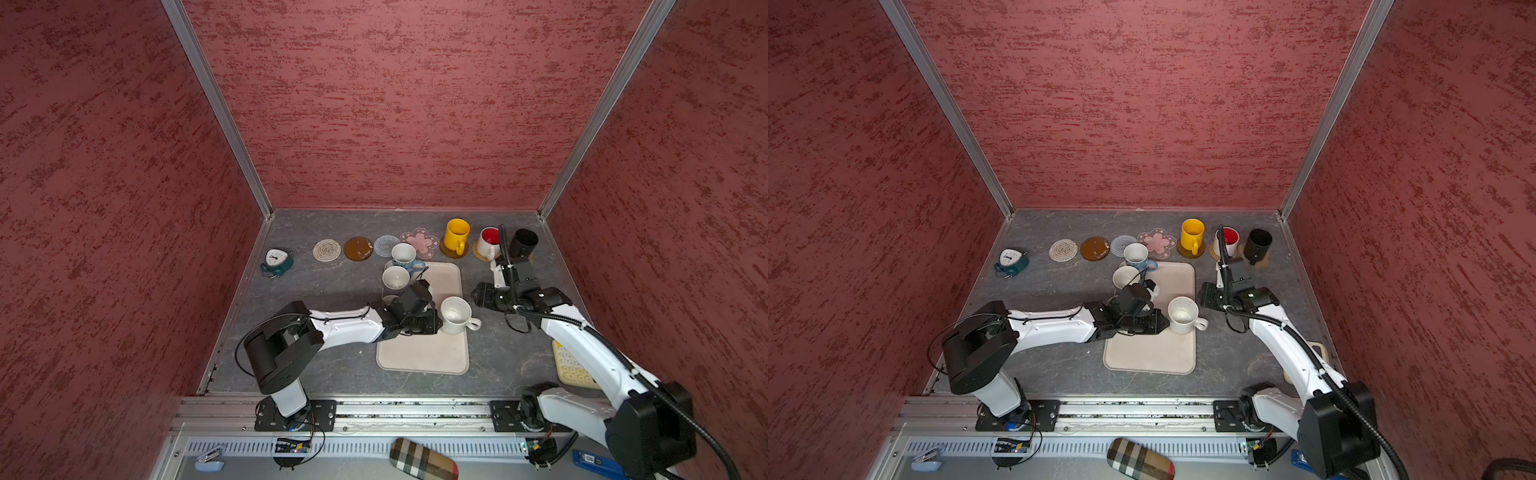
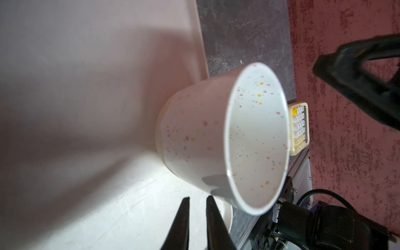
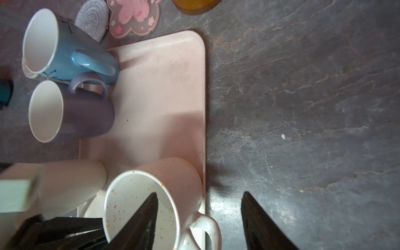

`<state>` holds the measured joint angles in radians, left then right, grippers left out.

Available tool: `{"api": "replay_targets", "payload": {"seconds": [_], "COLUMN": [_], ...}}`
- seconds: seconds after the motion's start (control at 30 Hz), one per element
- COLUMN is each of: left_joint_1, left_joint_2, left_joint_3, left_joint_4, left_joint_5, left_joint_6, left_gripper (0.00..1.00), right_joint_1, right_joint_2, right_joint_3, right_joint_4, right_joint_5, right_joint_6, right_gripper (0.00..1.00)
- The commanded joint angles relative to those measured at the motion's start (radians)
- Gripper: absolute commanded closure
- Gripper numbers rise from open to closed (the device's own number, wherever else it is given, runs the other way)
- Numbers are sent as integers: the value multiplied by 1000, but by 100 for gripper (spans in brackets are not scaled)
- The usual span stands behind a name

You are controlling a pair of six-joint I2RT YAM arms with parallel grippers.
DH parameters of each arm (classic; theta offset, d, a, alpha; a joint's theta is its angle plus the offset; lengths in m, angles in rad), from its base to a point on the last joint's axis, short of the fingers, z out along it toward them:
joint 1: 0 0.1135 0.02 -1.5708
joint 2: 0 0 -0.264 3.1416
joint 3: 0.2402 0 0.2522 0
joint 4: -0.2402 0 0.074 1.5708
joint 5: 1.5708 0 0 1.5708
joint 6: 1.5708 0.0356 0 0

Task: Place cups on coasters
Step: Move the cup to the tray, then pick up the cup from the tray.

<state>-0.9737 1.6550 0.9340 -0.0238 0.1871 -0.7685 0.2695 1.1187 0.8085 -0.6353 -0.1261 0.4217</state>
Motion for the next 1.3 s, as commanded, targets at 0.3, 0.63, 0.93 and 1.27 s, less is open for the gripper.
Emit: {"api": "replay_targets", "payload": {"seconds": [0.3,0.63,0.93,1.27], "left_joint_1": [-3,154,290,350], "left_joint_2": [-281,-509,-587,-613], "left_joint_3": [113,64,24,2], "left_joint_4": [-304,-449,-512,-532], "left_joint_5": [-187,-140,-61,-28], "left_joint_6": [169,212,233,245], "left_gripper": [31,24,22,22], "right_joint_1": [2,20,146,151], "right_joint_2": [-71,-69,-51,-228], "right_joint_3": [-81,-196,-210,-116], "right_joint_4": [-26,59,59,-103], "right_joint_5": [3,-43,1,217], "right_joint_6": [122,170,205,259], "right_gripper": [51,61,61,56]}}
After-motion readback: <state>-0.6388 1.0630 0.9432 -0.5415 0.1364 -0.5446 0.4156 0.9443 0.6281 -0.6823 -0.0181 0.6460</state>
